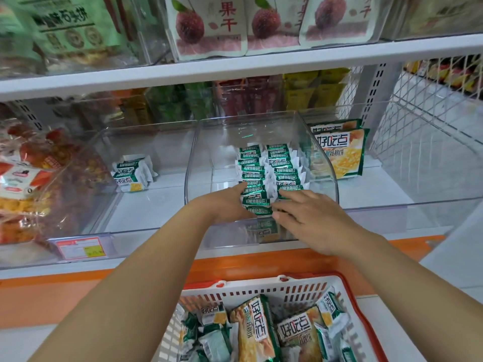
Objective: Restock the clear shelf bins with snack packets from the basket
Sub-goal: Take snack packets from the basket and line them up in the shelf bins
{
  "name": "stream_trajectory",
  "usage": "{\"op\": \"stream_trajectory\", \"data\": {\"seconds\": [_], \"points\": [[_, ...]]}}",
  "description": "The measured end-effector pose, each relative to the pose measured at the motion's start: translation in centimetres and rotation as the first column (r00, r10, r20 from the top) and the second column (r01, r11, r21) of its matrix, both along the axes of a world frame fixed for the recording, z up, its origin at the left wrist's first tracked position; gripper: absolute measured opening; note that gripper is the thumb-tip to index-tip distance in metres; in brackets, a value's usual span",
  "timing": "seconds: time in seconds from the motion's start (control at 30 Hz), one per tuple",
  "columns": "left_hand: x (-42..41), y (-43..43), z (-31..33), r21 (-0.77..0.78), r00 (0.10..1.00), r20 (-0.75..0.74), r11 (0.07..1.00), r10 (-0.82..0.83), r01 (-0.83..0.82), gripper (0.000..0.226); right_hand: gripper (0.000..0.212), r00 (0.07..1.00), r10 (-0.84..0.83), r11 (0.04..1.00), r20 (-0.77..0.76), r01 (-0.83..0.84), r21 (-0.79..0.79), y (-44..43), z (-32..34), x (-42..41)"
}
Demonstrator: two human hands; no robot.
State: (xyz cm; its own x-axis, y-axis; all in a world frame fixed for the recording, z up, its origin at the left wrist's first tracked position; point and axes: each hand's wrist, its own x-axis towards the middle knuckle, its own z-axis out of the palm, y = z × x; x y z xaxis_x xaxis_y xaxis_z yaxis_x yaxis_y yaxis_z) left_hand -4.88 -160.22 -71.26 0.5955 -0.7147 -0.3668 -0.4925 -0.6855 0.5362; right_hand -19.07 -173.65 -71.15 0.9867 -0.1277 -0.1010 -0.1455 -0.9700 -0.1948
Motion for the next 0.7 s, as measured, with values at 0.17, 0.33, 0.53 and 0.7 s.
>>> {"op": "stream_trajectory", "data": {"seconds": [0.17,0.33,0.53,0.7], "points": [[-0.2,-0.8,0.4,0.051,0.995,0.007,0.994,-0.101,0.1,0.032,0.062,0.999,-0.039,0.996,-0.002,0.039,-0.075,0.3,-0.5,0.7],[-0.2,-1.2,0.5,0.088,0.99,0.03,0.987,-0.134,0.131,0.032,0.07,0.998,-0.068,0.995,0.0,0.068,-0.069,0.4,-0.9,1.5],[-2.0,-1.1,0.7,-0.084,0.981,0.195,0.996,0.018,-0.001,0.041,0.06,0.962,-0.011,0.999,0.273,0.001,0.037,0.5,-1.4,-0.6],[-9.1,2.5,-1.2,-0.641,0.853,0.462,0.756,0.244,0.131,0.025,0.026,0.669,0.0,0.98,0.744,-0.148,0.133,1.6,-4.6,-5.0]]}}
